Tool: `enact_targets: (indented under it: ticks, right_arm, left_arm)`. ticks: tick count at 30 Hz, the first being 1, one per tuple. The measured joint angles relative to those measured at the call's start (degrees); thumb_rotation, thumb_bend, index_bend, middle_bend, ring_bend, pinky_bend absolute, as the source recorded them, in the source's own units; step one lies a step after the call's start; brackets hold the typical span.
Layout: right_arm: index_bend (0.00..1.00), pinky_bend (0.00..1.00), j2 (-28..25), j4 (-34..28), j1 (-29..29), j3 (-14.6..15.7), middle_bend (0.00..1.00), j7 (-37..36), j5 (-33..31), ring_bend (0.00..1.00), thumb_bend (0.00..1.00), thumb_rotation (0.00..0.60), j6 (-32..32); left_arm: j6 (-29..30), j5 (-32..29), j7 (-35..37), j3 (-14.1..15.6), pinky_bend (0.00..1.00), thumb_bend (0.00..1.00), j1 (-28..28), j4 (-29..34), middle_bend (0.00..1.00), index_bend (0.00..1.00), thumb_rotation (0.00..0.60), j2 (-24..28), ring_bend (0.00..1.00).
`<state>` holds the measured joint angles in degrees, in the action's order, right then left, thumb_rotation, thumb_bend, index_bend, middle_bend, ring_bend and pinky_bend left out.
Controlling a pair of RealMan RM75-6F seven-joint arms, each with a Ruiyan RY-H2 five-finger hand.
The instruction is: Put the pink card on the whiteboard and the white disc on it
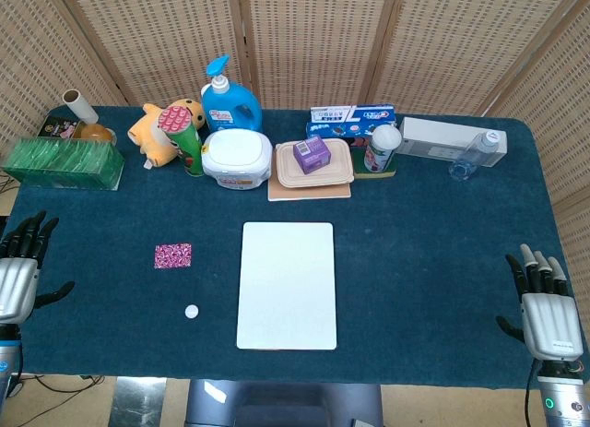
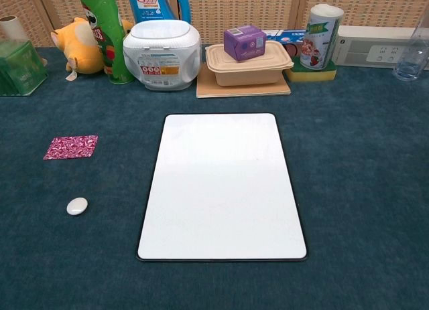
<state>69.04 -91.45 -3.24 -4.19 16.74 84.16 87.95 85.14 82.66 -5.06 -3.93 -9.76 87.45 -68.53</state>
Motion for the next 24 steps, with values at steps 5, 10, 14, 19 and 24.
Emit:
enact_targets:
  ticks: [5, 10, 14, 19, 24]
  right_arm:
    - [0.08, 0.0, 0.08, 0.36, 0.31, -0.05, 0.0, -0.72, 1.21, 0.0, 0.0, 0.6, 1.17]
    - [0.08, 0.0, -0.18, 0.12, 0.5, 0.14, 0.0, -1.05, 2.27, 0.0, 0.0, 0.6, 1.78]
    - [0.08, 0.0, -0.45, 0.61, 0.57, 0.28, 0.0, -3.03, 3.74, 0.0, 0.0, 0.6, 2.6]
    - [0.08, 0.0, -1.18, 0.56, 0.71, 0.31, 0.0, -4.56, 3.91, 0.0, 0.0, 0.6, 2.61]
    - [0.08, 0.0, -2.19, -0.18, 0.72, 0.42, 0.0, -5.67, 3.54, 0.0, 0.0, 0.6, 1.79]
  left_arm:
    - [-2.35, -1.43, -0.28, 0.25, 0.11, 0.1, 0.05, 1.62, 0.0, 0.0, 0.6, 0.97, 0.0]
    - [-6.29, -2.21, 2.11, 0.68, 0.11, 0.1, -0.7, 2.85, 0.0, 0.0, 0.6, 2.21, 0.0]
    - [-10.79, -3.17, 3.15, 0.95, 0.11, 0.1, -2.21, 3.28, 0.0, 0.0, 0.6, 2.62, 0.0]
    - [-16.17, -5.86, 2.62, 0.42, 0.11, 0.1, -4.77, 3.48, 0.0, 0.0, 0.6, 1.68, 0.0]
    - [-21.68, -10.43, 0.41, -1.25, 0.11, 0.1, -8.48, 4.51, 0.0, 0.01, 0.6, 0.54, 0.0]
